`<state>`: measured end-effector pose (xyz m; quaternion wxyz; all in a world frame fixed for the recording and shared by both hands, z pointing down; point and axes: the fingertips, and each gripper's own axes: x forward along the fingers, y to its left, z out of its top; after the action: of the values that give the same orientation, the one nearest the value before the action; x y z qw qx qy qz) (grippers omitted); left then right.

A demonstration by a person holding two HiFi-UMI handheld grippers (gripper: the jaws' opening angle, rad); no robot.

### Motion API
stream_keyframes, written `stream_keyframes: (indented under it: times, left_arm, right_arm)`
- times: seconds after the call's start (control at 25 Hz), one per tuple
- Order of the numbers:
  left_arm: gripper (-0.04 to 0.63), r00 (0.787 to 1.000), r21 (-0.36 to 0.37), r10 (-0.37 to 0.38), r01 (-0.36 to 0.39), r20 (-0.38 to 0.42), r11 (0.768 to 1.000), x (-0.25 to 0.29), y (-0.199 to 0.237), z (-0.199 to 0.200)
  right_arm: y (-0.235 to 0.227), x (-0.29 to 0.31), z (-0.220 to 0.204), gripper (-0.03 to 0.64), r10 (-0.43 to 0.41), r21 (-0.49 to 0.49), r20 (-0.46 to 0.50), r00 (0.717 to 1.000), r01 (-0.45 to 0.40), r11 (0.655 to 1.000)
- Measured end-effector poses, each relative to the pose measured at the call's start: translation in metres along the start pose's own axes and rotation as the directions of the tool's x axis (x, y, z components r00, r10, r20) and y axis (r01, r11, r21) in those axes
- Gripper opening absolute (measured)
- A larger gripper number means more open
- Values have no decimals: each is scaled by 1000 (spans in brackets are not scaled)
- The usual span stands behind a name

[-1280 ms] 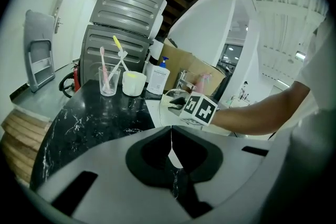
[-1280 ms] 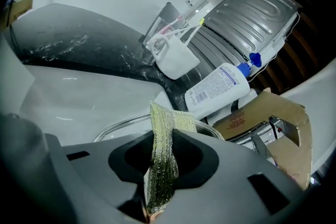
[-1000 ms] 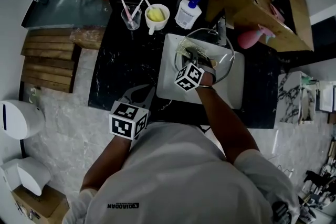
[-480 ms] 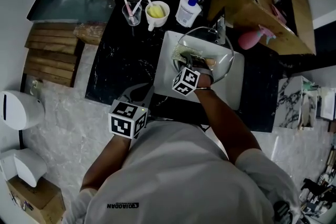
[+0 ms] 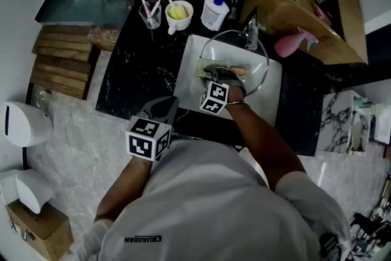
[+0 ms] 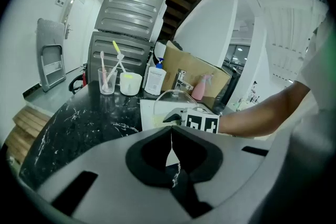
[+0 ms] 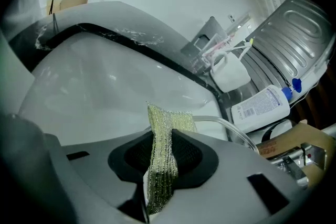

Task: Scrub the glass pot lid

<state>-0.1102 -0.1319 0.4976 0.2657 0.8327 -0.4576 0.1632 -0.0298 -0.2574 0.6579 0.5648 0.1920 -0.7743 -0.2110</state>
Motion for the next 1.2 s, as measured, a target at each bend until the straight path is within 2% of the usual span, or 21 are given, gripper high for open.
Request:
stream_keyframes:
  times: [0.68, 1.2]
  left_arm:
    - [15, 999, -20, 45, -45, 7, 999, 4, -39, -8]
    - [15, 999, -30, 46, -46, 16, 998, 15, -74, -15]
  right_arm:
    - [43, -13, -26, 106, 129, -195, 29, 991, -121, 973]
    - [67, -31, -61, 107, 234, -304, 11, 972, -219, 927]
